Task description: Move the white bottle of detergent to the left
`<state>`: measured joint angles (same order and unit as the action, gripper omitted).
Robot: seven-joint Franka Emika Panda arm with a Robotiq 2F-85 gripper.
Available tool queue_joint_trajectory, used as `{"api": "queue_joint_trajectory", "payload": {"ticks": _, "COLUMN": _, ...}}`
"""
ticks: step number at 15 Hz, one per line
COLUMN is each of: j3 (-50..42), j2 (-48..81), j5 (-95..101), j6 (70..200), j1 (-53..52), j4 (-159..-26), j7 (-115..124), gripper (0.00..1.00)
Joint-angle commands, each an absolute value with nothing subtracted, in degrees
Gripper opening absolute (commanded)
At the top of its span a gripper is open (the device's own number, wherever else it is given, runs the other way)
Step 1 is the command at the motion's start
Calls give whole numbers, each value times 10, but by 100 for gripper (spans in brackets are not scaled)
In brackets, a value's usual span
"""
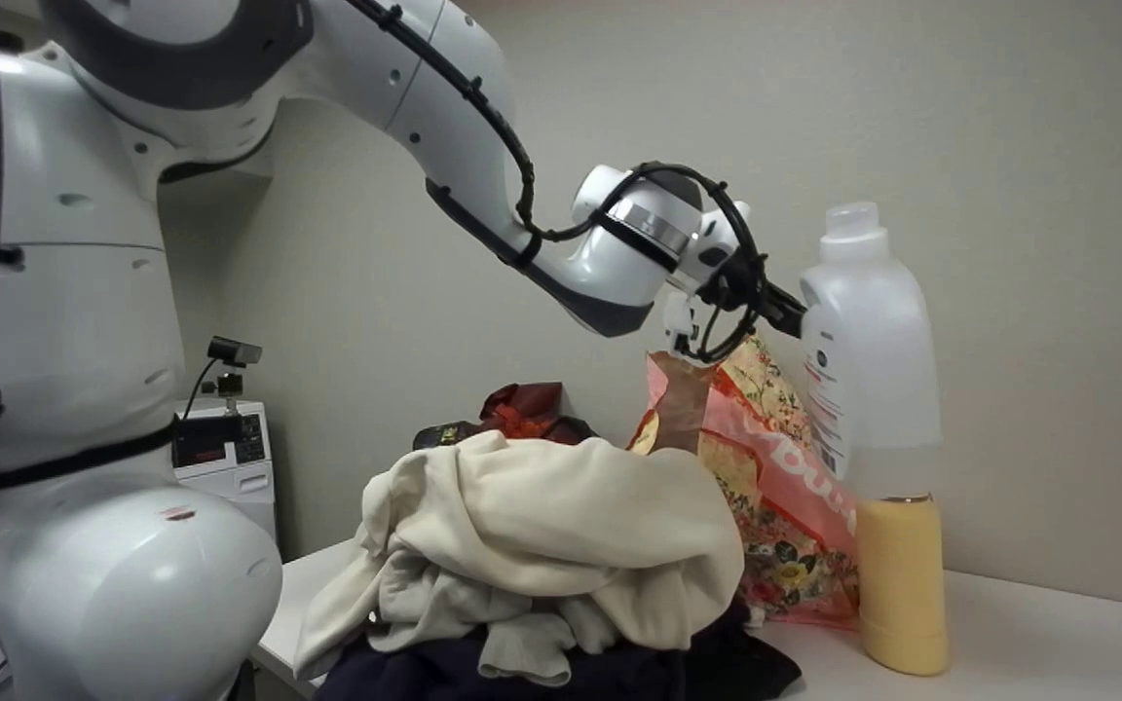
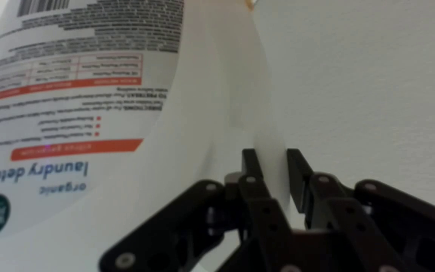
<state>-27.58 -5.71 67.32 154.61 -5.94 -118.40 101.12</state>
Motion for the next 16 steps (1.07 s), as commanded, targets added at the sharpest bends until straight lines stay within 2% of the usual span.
{"api": "queue_joint_trajectory", "payload": {"ticks": 1, "j3": -233, "j2": -104, "j5": 649, "j6": 1523, "j1": -101, "j4": -1174, "j7": 936, "gripper": 6}}
{"api": "queue_joint_trajectory", "payload": {"ticks": 10, "j3": -147, "j2": -121, "j5": 567, "j6": 1536, "j1": -202, "j4": -1136, "j7": 802, "gripper": 6}}
{"api": "queue_joint_trajectory", "payload": {"ticks": 16, "j3": -118, "j2": -133, "j5": 495, "j6": 1570, "j1": -269, "j4": -1168, "j7": 745, "gripper": 6}}
